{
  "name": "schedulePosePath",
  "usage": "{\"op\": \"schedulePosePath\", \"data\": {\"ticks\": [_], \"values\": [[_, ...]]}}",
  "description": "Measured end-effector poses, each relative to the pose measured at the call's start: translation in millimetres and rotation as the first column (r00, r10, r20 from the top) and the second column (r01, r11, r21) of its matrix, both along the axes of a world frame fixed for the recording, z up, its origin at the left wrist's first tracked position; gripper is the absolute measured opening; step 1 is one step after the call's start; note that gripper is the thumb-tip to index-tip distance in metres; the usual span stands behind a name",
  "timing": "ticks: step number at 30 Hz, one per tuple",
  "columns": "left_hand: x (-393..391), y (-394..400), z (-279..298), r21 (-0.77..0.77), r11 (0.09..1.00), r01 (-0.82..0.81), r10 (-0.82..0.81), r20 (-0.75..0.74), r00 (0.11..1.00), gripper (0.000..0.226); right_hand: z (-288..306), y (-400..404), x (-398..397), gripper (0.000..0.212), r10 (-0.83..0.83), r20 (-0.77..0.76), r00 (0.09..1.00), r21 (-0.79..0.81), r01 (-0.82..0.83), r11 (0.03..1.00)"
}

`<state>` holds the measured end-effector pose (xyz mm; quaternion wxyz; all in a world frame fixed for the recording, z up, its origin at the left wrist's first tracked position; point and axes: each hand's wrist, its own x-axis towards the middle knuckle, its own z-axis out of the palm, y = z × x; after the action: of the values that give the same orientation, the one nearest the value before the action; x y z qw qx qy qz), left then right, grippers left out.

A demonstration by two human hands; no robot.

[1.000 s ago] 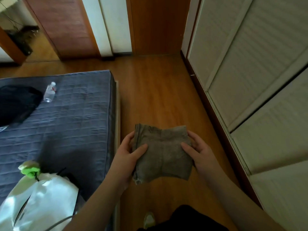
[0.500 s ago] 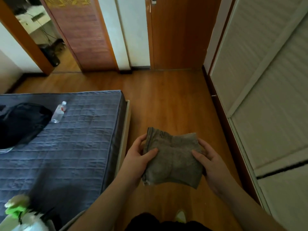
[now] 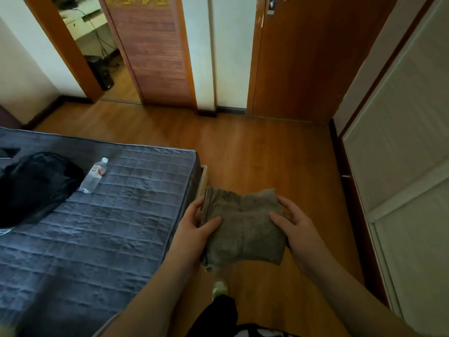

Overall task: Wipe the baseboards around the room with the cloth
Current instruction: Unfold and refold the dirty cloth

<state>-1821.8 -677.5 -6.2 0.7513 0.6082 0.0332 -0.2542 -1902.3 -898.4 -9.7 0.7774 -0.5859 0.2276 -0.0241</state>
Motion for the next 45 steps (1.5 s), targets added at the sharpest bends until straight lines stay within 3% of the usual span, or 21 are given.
{"op": "schedulePosePath", "data": {"ticks": [10,17,25,29,39,45], "values": [[159.7,-36.3,8.5,-0.014,1.0,-0.026,0.026,0.015,1.0,0.048,11.5,-31.0,165.7,0.031,0.002,0.0,1.0,-0.045,-0.002,0.999],[252.9,-123.1,0.3,0.044,0.999,0.002,-0.003,0.01,1.0,0.053,1.6,-112.3,260.1,0.041,-0.034,0.009,0.999,-0.009,0.034,0.999],[370.8,-221.1,22.3,0.056,0.998,0.035,-0.034,-0.024,0.999,0.051,7.2,-211.4,377.3,0.033,0.015,-0.013,1.0,0.043,-0.014,0.999],[418.9,-247.4,28.6,0.038,0.998,-0.042,0.043,-0.023,0.999,0.054,10.7,-243.3,434.1,0.034,0.062,-0.027,0.998,0.073,-0.06,0.996],[559.9,-238.2,0.2,0.103,0.967,-0.233,0.235,-0.011,0.972,0.042,3.3,-251.0,604.1,0.035,0.224,-0.03,0.974,0.06,-0.222,0.973],[665.6,-219.3,-9.5,0.064,0.944,-0.323,0.323,-0.002,0.946,0.034,4.2,-232.5,736.8,0.034,0.325,-0.057,0.944,0.034,-0.323,0.946]]}}
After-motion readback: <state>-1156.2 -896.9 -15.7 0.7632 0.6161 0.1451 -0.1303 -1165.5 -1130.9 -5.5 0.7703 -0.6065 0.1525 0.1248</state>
